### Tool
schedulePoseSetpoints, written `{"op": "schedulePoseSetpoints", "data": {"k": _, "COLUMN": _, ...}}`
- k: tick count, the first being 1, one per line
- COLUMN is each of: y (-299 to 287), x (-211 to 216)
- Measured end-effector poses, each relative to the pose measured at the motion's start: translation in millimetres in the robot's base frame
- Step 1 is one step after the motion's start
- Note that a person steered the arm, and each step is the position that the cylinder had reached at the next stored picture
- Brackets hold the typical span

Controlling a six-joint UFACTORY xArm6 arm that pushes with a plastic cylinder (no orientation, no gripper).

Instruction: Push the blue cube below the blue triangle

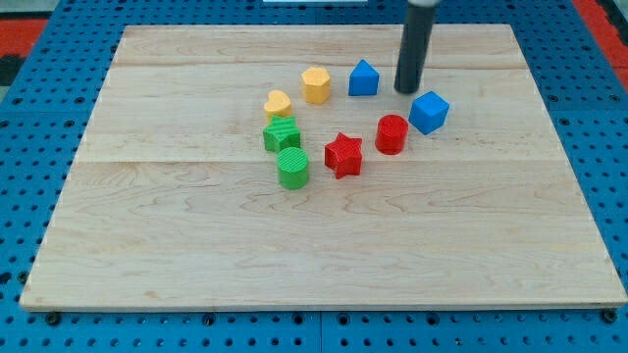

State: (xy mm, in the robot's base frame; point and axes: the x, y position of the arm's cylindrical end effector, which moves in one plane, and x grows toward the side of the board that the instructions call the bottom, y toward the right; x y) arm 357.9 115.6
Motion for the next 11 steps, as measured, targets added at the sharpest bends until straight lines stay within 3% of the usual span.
{"op": "schedulePoseSetpoints", "data": {"k": 1, "y": 13.4, "x": 7.2}}
{"op": "schedulePoseSetpoints", "data": {"k": 3, "y": 121.2, "x": -8.3}}
{"op": "schedulePoseSetpoints", "data": {"k": 4, "y": 135.1, "x": 47.5}}
{"op": "schedulePoseSetpoints", "data": {"k": 5, "y": 84.6, "x": 76.1}}
{"op": "schedulePoseSetpoints", "data": {"k": 6, "y": 17.5, "x": 42.0}}
{"op": "schedulePoseSetpoints", "data": {"k": 7, "y": 32.9, "x": 8.9}}
{"op": "schedulePoseSetpoints", "data": {"k": 9, "y": 127.8, "x": -55.1}}
{"op": "schedulePoseSetpoints", "data": {"k": 11, "y": 40.9, "x": -23.2}}
